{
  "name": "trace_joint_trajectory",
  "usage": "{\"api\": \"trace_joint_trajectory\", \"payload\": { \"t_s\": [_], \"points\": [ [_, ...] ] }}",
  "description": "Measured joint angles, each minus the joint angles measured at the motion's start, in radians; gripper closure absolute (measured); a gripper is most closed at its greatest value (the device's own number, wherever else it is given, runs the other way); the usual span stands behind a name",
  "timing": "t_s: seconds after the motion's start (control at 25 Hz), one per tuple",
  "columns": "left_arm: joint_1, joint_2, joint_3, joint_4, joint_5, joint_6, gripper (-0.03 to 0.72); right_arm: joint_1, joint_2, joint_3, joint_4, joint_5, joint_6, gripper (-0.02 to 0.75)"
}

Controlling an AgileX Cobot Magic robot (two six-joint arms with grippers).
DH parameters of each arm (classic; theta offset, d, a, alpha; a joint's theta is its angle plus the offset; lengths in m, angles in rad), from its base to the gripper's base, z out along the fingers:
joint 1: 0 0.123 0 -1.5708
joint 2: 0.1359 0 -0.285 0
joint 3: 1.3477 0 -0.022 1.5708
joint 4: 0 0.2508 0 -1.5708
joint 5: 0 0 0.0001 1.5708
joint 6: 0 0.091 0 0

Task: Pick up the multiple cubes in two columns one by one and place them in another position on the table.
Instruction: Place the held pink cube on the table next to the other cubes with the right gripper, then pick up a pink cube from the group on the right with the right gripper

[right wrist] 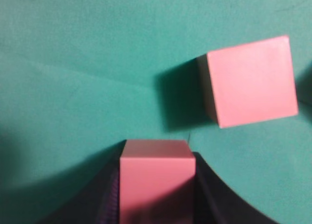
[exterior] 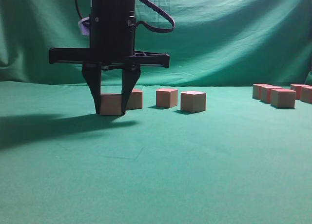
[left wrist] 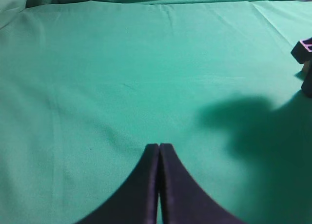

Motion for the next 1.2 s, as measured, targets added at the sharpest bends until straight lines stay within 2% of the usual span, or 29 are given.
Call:
{"api": "trace_joint_trajectory", "payload": {
  "t_s": [0.16,0.36,0.44,0.56,0.6,0.84,1.04,1.2],
  "points": [
    [0.0,0.0,0.0,0.0,0.0,0.0,0.688,0.0,0.0,0.0,0.0,0.0,0.0,0.477],
    [0.0,0.0,0.0,0.0,0.0,0.0,0.688,0.004,0.002,-0.012,0.0,0.018,0.0,0.252],
    [0.0,0.0,0.0,0.0,0.0,0.0,0.688,0.006,0.002,-0.04,0.002,0.055,0.0,0.195],
    [0.0,0.0,0.0,0.0,0.0,0.0,0.688,0.009,0.002,-0.125,0.0,0.121,-0.002,0.209],
    [0.0,0.0,0.0,0.0,0.0,0.0,0.688,0.009,0.002,-0.156,-0.002,0.127,-0.01,0.168],
    [0.0,0.0,0.0,0.0,0.0,0.002,0.688,0.011,-0.058,-0.328,-0.009,0.145,-0.126,0.183],
    [0.0,0.0,0.0,0.0,0.0,0.002,0.688,0.002,-0.232,-0.356,-0.016,0.154,-0.316,0.183],
    [0.0,0.0,0.0,0.0,0.0,0.002,0.688,-0.044,-0.364,-0.348,-0.031,0.16,-0.365,0.183]
  ]
}}
